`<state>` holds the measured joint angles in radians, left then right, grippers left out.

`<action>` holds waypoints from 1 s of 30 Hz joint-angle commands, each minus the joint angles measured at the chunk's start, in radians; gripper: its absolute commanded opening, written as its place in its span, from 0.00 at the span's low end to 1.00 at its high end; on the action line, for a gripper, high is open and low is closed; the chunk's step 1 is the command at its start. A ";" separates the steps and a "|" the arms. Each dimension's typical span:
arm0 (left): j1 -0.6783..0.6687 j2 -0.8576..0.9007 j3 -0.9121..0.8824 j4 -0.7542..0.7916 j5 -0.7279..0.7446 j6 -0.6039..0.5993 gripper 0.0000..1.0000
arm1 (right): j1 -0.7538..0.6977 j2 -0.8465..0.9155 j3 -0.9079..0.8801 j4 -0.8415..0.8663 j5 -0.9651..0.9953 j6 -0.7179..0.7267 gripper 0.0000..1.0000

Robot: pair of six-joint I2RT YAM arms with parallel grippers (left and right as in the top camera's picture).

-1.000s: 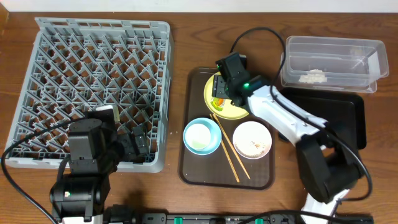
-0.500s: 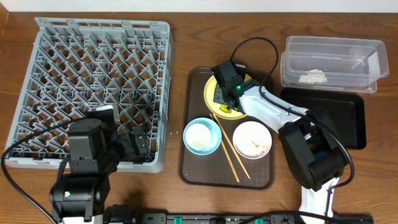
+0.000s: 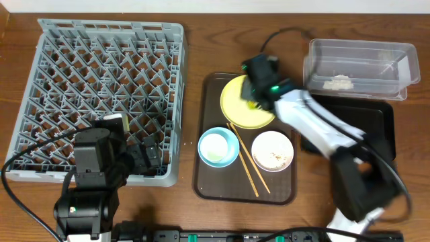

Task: Sort waste into correct bins and load items into the dishwasher
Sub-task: 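Drop the snack wrapper into the clear plastic bin with the right gripper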

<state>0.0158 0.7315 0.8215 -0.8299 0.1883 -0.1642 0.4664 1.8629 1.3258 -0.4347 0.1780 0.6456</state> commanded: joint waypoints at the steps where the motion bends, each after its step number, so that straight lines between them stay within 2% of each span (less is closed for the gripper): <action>1: 0.001 0.000 0.016 0.000 0.002 -0.014 1.00 | -0.104 -0.119 0.002 0.010 0.081 -0.026 0.01; 11: 0.001 0.000 0.016 0.000 0.002 -0.014 1.00 | -0.367 -0.139 0.002 0.118 0.080 -0.026 0.01; 16: 0.001 0.000 0.016 0.000 0.003 -0.014 1.00 | -0.462 -0.109 0.002 0.178 0.080 -0.018 0.08; 20: 0.001 0.000 0.016 0.000 0.003 -0.014 1.00 | -0.504 -0.082 0.002 0.198 0.080 -0.018 0.20; 25: 0.001 0.000 0.016 0.000 0.003 -0.014 1.00 | -0.533 -0.050 0.002 0.216 0.080 -0.019 0.45; 30: 0.001 0.000 0.016 0.000 0.002 -0.014 1.00 | -0.540 -0.054 0.002 0.215 0.039 -0.093 0.56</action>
<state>0.0158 0.7315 0.8215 -0.8299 0.1879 -0.1650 -0.0650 1.8069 1.3266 -0.2226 0.2352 0.6113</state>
